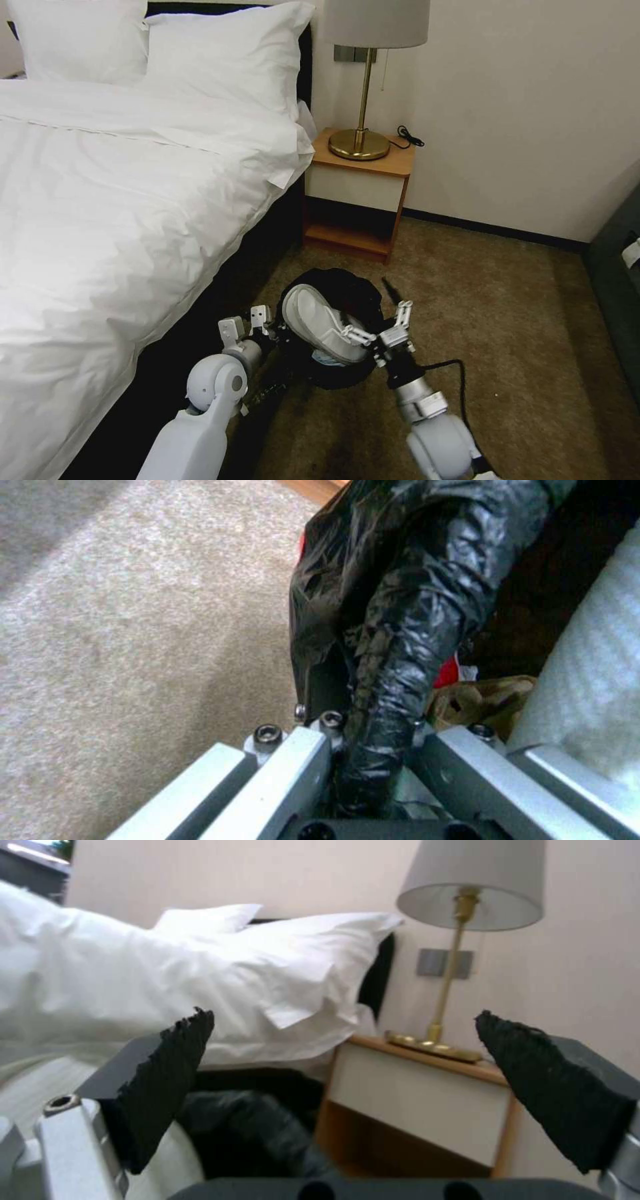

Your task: Pick up the trash bin, then pick up the garbage on the floor and place it into the trash bin.

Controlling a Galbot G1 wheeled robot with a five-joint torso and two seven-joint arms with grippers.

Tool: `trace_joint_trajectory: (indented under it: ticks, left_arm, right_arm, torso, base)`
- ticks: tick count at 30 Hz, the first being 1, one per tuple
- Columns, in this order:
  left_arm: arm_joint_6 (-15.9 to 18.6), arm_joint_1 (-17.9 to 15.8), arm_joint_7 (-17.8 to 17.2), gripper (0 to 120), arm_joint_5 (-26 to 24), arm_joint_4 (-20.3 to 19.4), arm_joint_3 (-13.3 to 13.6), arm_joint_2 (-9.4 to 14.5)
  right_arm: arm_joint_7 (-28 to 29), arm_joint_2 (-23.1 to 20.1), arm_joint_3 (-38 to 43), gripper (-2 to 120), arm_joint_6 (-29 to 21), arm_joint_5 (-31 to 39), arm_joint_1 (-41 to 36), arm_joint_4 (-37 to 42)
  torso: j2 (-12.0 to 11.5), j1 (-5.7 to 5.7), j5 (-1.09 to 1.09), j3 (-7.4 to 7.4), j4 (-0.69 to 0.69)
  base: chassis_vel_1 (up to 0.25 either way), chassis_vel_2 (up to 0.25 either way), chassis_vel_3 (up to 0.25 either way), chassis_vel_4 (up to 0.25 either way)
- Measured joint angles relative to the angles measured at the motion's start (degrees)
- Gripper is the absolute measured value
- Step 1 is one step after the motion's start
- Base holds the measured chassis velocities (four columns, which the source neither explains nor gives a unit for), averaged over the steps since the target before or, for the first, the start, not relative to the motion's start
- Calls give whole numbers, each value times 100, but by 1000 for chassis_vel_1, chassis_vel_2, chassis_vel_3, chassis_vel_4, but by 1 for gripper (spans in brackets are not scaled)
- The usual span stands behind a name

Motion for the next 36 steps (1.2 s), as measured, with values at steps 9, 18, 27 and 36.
trace_joint_trajectory:
  ticks: [9, 18, 27, 36]
  left_arm:
    - [-7, -114, 6, 0, -14, -29, 231, 19]
    - [-36, -358, 50, 0, -12, 61, 631, -121]
    - [-38, -634, 14, 0, -78, 160, 789, -370]
    - [-58, -1030, -13, 0, -164, 492, 1068, -588]
  right_arm:
    - [73, -27, 566, 100, -90, 31, -189, 306]
    - [354, 67, 1187, 100, -194, 128, -245, 243]
    - [635, 244, 1324, 100, -271, 165, -13, -373]
    - [765, 515, 1571, 100, -321, 154, 91, -631]
  torso:
    - [0, 0, 0, 0, 0]
    - [0, 0, 0, 0, 0]
    - [0, 0, 0, 0, 2]
    - [0, 0, -1, 0, 0]
  base:
    - [0, 0, 0, 0]
    - [0, 0, 0, 0]
    - [0, 0, 0, 0]
    - [0, 0, 0, 0]
